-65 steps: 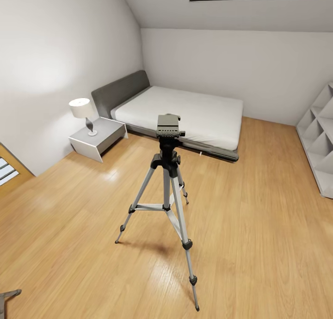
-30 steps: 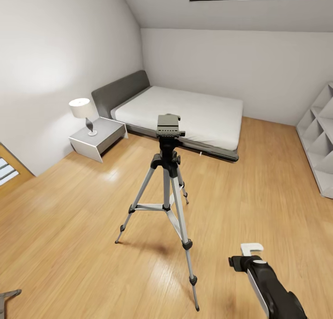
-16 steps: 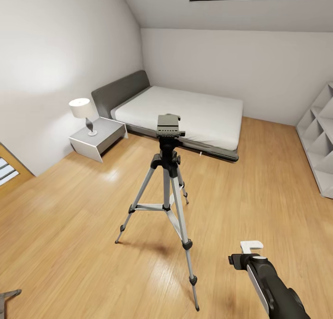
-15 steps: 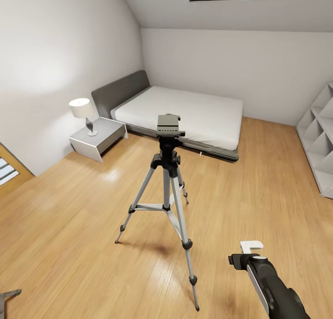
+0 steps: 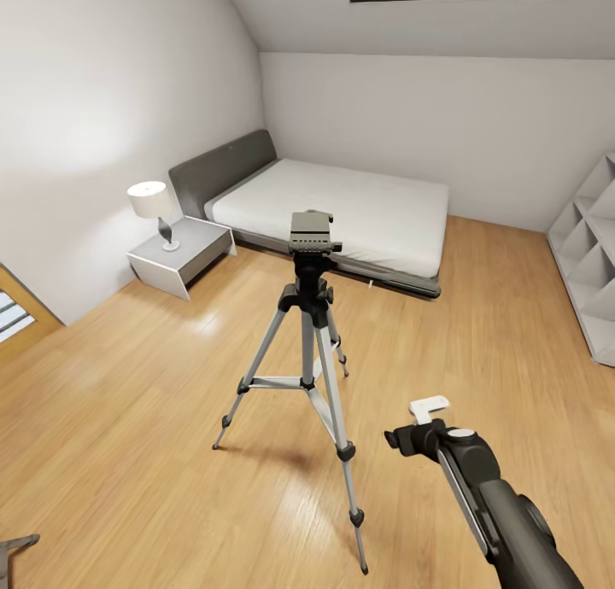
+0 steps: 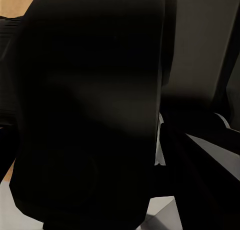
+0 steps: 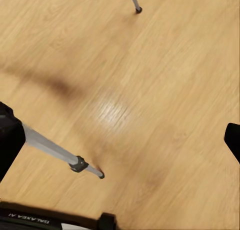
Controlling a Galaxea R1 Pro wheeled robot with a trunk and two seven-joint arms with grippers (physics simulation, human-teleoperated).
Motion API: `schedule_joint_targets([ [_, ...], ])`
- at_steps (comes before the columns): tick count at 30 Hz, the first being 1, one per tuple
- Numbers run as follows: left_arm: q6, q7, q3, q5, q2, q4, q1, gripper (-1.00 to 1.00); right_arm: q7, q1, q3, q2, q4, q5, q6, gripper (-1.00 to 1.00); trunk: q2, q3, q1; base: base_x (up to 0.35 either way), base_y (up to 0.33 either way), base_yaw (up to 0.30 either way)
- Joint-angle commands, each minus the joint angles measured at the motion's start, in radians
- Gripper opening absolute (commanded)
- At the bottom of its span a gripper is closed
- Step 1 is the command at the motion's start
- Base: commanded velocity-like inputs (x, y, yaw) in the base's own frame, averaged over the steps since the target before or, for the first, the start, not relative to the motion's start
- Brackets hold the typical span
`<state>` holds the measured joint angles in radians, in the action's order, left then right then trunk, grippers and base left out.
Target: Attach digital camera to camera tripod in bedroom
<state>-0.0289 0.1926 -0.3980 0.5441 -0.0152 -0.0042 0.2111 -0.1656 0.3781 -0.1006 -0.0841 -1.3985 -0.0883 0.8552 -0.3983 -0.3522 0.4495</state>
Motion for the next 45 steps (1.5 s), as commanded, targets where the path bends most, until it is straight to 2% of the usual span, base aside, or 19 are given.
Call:
schedule_joint_targets([
  [1,-0.003,0.005,-0.009,0.008,0.000,0.001,0.001,-1.00,-0.007,0.001,-0.006,-0.001,-0.003,-0.010,0.006,1.00,-0.002,-0.002,0.000,0.000,0.000,0.000],
  [6,-0.003,0.005,-0.009,0.008,0.000,0.002,0.001,-1.00,-0.009,0.001,-0.023,0.000,-0.008,-0.010,0.011,1.00,-0.002,-0.002,0.000,0.000,0.000,0.000],
  [13,-0.003,0.005,-0.009,0.008,0.000,0.001,0.001,-1.00,-0.011,0.001,-0.022,-0.001,-0.012,-0.010,0.027,1.00,-0.002,-0.002,0.000,0.000,0.000,0.000],
  [19,-0.003,0.005,-0.009,0.008,0.000,0.002,0.001,-1.00,-0.016,0.001,-0.023,-0.002,-0.054,-0.004,0.081,1.00,-0.002,-0.002,0.000,0.000,0.000,0.000],
  [23,-0.003,0.005,-0.009,0.008,0.000,0.001,0.001,-1.00,-0.021,0.001,-0.027,-0.002,-0.103,0.002,0.150,1.00,-0.002,-0.002,0.000,0.000,0.000,0.000],
  [25,-0.003,0.005,-0.009,0.007,0.000,0.001,0.001,-1.00,-0.034,0.001,-0.036,-0.001,-0.120,0.004,0.187,1.00,-0.002,-0.002,0.000,0.000,0.000,0.000],
  [27,-0.003,0.005,-0.009,0.007,0.000,0.001,0.001,-1.00,-0.046,0.001,-0.046,0.000,-0.127,0.004,0.192,1.00,-0.002,-0.002,0.000,0.000,0.000,0.000],
  [33,-0.003,0.005,-0.009,0.008,0.000,0.001,0.001,-1.00,-0.080,0.001,-0.076,0.026,-0.144,0.004,0.192,1.00,-0.002,-0.002,0.000,0.000,0.000,0.000],
  [38,-0.003,0.005,-0.010,0.007,0.000,0.001,0.001,-1.00,-0.086,0.001,-0.082,0.051,-0.150,0.004,0.192,1.00,-0.002,-0.002,0.000,0.000,0.000,0.000],
  [45,-0.003,0.005,-0.010,0.007,0.000,0.001,0.001,-1.00,-0.088,0.001,-0.083,0.064,-0.152,0.004,0.192,1.00,-0.002,-0.002,0.000,0.000,0.000,0.000],
])
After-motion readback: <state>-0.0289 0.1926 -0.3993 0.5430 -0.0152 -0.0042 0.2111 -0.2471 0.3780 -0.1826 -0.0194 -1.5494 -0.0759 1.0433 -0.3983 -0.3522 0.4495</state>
